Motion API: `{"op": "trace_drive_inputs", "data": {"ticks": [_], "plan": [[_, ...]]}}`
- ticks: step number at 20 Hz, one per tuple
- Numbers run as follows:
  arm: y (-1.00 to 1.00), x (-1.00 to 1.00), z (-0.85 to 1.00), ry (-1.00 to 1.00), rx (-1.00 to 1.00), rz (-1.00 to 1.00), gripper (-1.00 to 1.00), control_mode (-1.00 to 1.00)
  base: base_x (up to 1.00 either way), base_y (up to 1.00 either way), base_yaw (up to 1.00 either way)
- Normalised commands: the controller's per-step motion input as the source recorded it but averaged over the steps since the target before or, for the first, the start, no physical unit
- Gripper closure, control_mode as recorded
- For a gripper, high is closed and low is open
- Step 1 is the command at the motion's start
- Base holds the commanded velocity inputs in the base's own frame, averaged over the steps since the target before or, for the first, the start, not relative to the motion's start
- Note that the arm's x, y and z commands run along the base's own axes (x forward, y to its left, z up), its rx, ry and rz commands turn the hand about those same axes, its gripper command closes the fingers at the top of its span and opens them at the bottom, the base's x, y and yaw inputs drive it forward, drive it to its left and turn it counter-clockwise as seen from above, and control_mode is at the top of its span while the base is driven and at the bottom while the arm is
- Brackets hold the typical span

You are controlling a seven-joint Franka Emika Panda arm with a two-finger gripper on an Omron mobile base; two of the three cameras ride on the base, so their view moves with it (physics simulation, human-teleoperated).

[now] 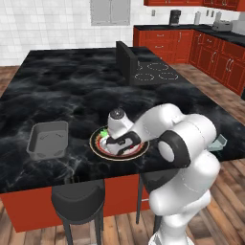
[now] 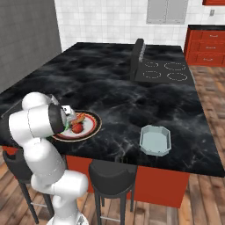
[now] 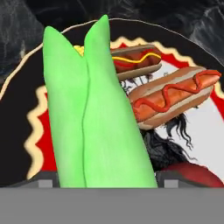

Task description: Place one cooked food and one vegetable from the large plate to each tupperware container.

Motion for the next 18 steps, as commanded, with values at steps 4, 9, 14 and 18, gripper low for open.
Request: {"op": "trace_drive_inputs", "data": {"ticks": [4,9,14,18], "plan": [[-0.53,-0.18,0.92,-0.45,0.2,-0.11,1.0,-1.0,0.0,0.0,0.0],[-0.79,-0.39,1.0,-0.38,0.31,-0.15,1.0,-1.0,0.0,0.0,0.0],[-0.91,-0.54,1.0,-0.13,0.23,-0.29,1.0,-1.0,0.0,0.0,0.0],[-0.98,-0.44,1.0,-0.02,0.24,-0.27,1.0,-1.0,0.0,0.0,0.0]]}}
